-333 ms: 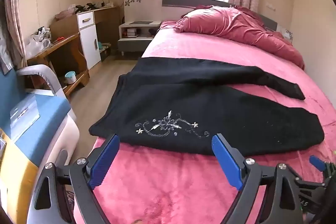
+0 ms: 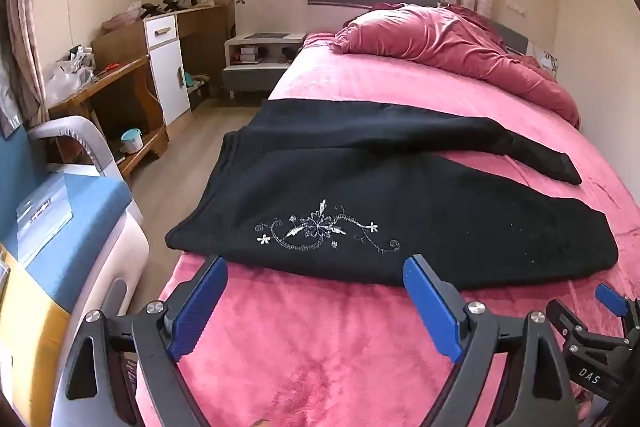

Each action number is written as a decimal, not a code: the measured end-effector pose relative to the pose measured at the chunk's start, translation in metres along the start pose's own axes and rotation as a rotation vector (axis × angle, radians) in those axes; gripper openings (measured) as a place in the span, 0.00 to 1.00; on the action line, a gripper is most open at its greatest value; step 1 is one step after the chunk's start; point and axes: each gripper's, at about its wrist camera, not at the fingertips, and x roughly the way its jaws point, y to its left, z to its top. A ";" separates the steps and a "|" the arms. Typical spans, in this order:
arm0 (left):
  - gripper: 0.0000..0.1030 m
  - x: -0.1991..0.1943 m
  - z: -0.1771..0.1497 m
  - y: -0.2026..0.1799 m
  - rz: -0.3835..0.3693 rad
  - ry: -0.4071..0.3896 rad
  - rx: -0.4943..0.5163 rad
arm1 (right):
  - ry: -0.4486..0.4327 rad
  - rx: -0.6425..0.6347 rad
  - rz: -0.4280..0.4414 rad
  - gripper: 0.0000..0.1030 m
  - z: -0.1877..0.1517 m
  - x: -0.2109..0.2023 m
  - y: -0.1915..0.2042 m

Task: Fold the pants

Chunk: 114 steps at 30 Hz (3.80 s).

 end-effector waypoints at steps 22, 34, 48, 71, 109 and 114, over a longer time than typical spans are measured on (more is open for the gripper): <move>0.89 0.004 -0.006 -0.025 0.004 0.029 0.014 | -0.026 0.020 -0.048 1.00 0.005 0.001 -0.003; 0.89 0.005 -0.008 -0.023 -0.040 0.043 -0.011 | -0.032 0.020 -0.041 1.00 0.003 0.000 -0.002; 0.89 0.004 -0.010 -0.025 -0.053 0.044 -0.004 | -0.035 0.019 -0.039 1.00 0.004 0.000 -0.002; 0.89 0.004 -0.011 -0.025 -0.056 0.054 -0.001 | -0.035 0.024 -0.042 1.00 0.003 0.001 -0.005; 0.75 0.078 -0.005 0.074 -0.179 0.273 -0.278 | 0.094 0.832 0.063 0.85 -0.019 0.078 -0.292; 0.61 0.098 0.000 0.111 -0.166 0.304 -0.434 | 0.114 0.842 0.058 0.68 -0.016 0.095 -0.302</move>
